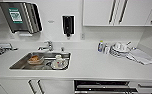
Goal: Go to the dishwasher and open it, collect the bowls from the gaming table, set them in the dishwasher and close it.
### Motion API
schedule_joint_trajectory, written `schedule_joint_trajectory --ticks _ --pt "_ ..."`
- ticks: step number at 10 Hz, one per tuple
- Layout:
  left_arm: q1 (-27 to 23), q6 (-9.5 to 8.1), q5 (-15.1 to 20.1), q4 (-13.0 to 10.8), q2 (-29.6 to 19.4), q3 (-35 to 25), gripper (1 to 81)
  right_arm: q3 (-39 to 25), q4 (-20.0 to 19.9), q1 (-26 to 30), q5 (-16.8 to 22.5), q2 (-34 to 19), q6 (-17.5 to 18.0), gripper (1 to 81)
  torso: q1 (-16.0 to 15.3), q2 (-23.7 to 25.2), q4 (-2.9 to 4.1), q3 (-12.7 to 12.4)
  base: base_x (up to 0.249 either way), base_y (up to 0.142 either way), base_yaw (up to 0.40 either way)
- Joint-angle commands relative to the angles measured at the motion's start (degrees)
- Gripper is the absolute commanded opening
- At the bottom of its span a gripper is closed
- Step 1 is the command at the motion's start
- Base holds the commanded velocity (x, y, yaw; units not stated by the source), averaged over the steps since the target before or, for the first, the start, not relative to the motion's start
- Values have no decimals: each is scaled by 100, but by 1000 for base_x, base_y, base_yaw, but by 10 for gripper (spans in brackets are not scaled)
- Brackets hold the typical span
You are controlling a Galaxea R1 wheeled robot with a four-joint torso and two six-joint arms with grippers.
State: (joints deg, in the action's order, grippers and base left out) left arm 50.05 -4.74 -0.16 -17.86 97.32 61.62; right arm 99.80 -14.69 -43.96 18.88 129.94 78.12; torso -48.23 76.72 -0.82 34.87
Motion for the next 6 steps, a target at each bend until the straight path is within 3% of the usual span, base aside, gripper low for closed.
schedule_joint_trajectory --ticks 1,3,6 --pt "-474 -9 69 28 -291 -89 811 12 1 251 836 -273 72 811 0 0 0 0 -93 0 0" --pt "-474 -9 77 28 -300 -89 811 -58 -34 58 275 -273 283 811 0 0 2 0 -93 0 0" --pt "-474 -9 77 28 -300 -80 811 -147 -43 -21 133 -255 292 811 0 2 0 0 -93 0 0"
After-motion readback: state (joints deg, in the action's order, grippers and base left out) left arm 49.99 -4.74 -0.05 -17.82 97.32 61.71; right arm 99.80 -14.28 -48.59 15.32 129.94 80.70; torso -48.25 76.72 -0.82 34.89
